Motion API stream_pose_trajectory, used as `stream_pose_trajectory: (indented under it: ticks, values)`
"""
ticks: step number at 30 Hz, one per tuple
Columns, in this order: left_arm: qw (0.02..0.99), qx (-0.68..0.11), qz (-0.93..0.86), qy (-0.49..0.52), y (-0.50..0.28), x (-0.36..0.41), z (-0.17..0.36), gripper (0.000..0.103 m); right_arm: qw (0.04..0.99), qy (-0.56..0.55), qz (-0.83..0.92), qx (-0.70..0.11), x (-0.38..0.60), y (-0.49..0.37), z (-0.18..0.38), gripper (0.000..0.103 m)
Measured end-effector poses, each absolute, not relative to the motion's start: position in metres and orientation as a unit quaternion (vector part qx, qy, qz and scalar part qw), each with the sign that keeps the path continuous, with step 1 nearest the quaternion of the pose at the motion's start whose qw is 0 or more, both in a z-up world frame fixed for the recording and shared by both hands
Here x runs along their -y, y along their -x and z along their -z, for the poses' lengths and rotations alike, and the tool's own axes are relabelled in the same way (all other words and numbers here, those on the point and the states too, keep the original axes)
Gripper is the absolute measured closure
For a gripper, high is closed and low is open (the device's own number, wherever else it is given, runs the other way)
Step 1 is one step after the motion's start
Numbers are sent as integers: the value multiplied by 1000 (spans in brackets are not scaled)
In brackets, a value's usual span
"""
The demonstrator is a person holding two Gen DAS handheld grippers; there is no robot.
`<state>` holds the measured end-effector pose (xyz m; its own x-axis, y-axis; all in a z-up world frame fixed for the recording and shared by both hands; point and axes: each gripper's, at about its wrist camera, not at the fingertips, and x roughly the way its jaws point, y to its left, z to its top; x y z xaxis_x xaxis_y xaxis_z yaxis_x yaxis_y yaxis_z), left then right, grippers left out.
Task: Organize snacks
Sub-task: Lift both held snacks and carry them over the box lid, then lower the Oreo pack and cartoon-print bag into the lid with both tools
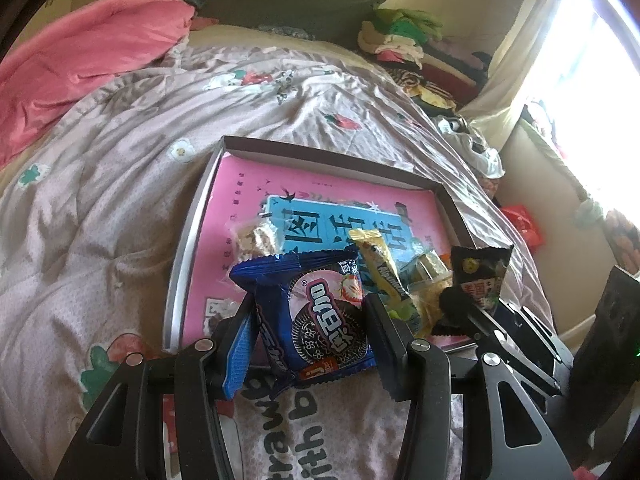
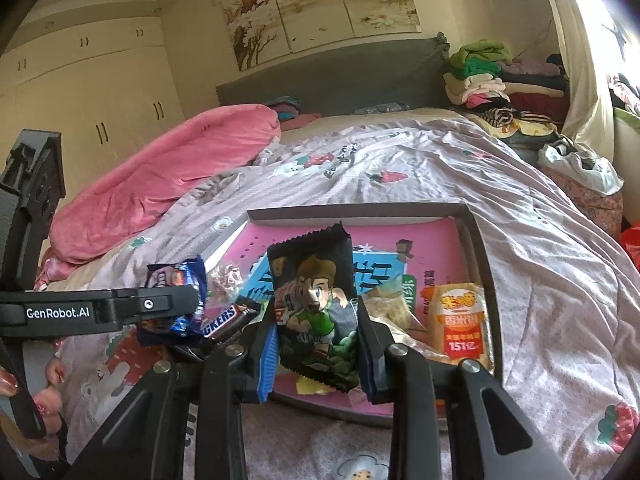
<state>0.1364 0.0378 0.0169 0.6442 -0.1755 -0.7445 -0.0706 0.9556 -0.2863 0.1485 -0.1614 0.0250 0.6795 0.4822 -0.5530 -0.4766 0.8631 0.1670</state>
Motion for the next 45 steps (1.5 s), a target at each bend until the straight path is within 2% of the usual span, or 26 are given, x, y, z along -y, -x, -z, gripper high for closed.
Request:
stream_pose_trajectory:
  ticks: [45]
  values:
    - [894,-436,25,101,-152,-20,3,50,900,9,-287,-329,143,-154,-8,70]
